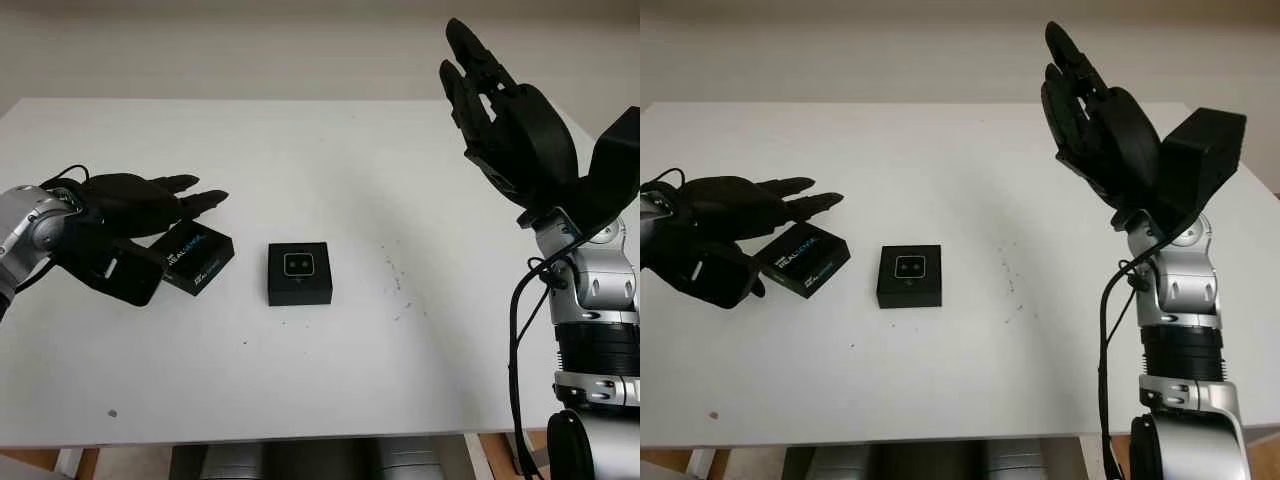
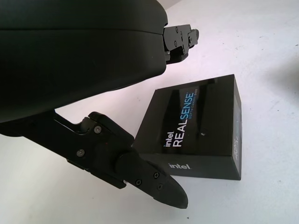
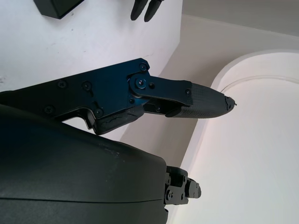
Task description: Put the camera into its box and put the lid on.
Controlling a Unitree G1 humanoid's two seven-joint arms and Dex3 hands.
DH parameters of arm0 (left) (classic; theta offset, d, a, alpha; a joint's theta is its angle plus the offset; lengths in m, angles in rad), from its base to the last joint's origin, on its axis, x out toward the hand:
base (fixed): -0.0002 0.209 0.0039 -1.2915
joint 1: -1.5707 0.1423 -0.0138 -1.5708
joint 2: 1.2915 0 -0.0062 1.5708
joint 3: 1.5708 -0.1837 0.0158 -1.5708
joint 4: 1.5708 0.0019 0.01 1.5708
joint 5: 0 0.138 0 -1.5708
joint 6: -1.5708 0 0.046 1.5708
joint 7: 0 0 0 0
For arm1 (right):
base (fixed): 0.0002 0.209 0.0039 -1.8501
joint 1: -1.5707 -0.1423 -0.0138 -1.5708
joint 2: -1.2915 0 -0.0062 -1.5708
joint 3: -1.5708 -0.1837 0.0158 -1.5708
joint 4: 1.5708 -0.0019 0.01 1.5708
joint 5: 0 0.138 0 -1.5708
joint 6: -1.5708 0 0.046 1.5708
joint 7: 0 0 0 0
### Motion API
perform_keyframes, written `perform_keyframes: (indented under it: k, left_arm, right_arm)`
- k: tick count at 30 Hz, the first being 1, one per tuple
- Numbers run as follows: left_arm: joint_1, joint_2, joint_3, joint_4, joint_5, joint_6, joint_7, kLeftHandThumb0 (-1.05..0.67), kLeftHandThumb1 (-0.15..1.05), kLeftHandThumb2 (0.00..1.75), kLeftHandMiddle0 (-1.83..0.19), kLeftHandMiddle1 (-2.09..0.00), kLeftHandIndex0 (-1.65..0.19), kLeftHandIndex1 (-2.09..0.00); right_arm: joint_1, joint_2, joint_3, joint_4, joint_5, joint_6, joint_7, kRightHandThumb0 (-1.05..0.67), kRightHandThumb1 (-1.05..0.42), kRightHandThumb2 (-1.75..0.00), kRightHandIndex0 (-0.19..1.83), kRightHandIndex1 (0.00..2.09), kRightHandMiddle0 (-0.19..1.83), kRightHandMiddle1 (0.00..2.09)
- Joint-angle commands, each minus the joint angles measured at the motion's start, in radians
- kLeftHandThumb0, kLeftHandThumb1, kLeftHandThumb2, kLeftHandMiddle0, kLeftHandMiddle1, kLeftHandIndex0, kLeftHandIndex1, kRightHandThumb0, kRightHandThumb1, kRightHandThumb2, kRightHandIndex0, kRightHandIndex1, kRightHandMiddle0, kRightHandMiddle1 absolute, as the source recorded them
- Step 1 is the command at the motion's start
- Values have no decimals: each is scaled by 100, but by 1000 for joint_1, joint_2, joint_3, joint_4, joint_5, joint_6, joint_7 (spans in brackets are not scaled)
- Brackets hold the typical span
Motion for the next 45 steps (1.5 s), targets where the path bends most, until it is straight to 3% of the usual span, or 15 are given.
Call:
perform_keyframes:
  k: [1, 10, 16, 20, 22, 23, 24, 25, 27, 28, 30, 33, 34, 38, 45]
  left_arm:
    - [-42, -20, -15, 34, 4, -2, 13, -55, 78, 6, 14, -6, 14, -6]
    - [-78, -95, -22, 160, -35, 17, 17, -55, 80, 6, 12, -6, 12, -6]
    - [-85, -138, -11, 238, -106, 28, 45, -54, 80, 5, -4, -10, -3, -12]
    - [-96, -149, -29, 270, -102, 21, 67, -58, 81, 6, -31, -16, -16, -15]
    - [-93, -148, -43, 265, -81, 19, 93, -56, 82, 5, -19, -148, -27, -17]
    - [-91, -142, -59, 253, -52, 10, 116, -55, 82, 5, -18, -164, -31, -18]
    - [-90, -136, -73, 244, -30, -1, 133, -52, 84, 6, -11, -169, -41, -23]
    - [-90, -132, -81, 242, -14, -9, 146, -47, 87, 6, -14, -150, -49, -34]
    - [-91, -123, -94, 241, 6, -45, 168, -43, 90, 6, -21, -138, -47, -63]
    - [-92, -118, -98, 240, 13, -59, 177, -38, 94, 6, -22, -162, -42, -104]
    - [-88, -104, -116, 205, 53, -61, 194, -35, 101, 6, -25, -193, -31, -142]
    - [-68, -83, -139, 125, 126, -35, 231, -38, 104, 14, -52, -208, -19, -186]
    - [-57, -75, -144, 89, 150, -22, 243, -42, 105, 20, -71, -209, -27, -200]
    - [-8, -63, -113, -35, 149, 27, 245, -46, 105, 32, -91, -209, -41, -209]
    - [81, -67, -7, -178, 34, 131, 222, -41, 105, 32, -86, -209, -37, -209]
  right_arm:
    - [10, -15, -1, -16, -7, 7, -5, -67, -105, -59, -15, 5, -11, 5]
    - [38, -9, -1, -29, -23, -9, -15, -66, -105, -61, -13, 6, -10, 6]
    - [54, -1, 1, -39, -20, -15, -24, -61, -105, -61, -14, 5, -12, 5]
    - [60, -1, 4, -47, -27, -7, -41, -61, -105, -60, -14, 6, -12, 5]
    - [63, -4, 4, -50, -27, -3, -42, -60, -105, -60, -13, 6, -11, 5]
    - [65, -6, 4, -53, -26, -1, -41, -60, -105, -60, -14, 6, -11, 5]
    - [66, -6, 4, -58, -24, 3, -41, -60, -105, -60, -14, 5, -12, 5]
    - [66, -6, 4, -61, -24, 6, -42, -60, -105, -60, -14, 5, -12, 5]
    - [66, -5, 4, -59, -23, 3, -40, -60, -105, -60, -14, 5, -12, 5]
    - [66, -5, 4, -58, -23, 3, -39, -60, -105, -60, -14, 5, -12, 5]
    - [68, -4, 4, -59, -23, 1, -40, -59, -105, -59, -14, 5, -12, 5]
    - [69, 0, 3, -61, -19, 5, -41, -61, -105, -58, -14, 5, -12, 5]
    - [70, 0, 4, -59, -19, 0, -39, -63, -105, -55, -14, 6, -12, 5]
    - [72, 4, 5, -54, -16, -13, -35, -63, -105, -55, -14, 5, -12, 5]
    - [87, 13, 8, -71, -19, -12, -42, -64, -105, -52, -14, 5, -13, 5]
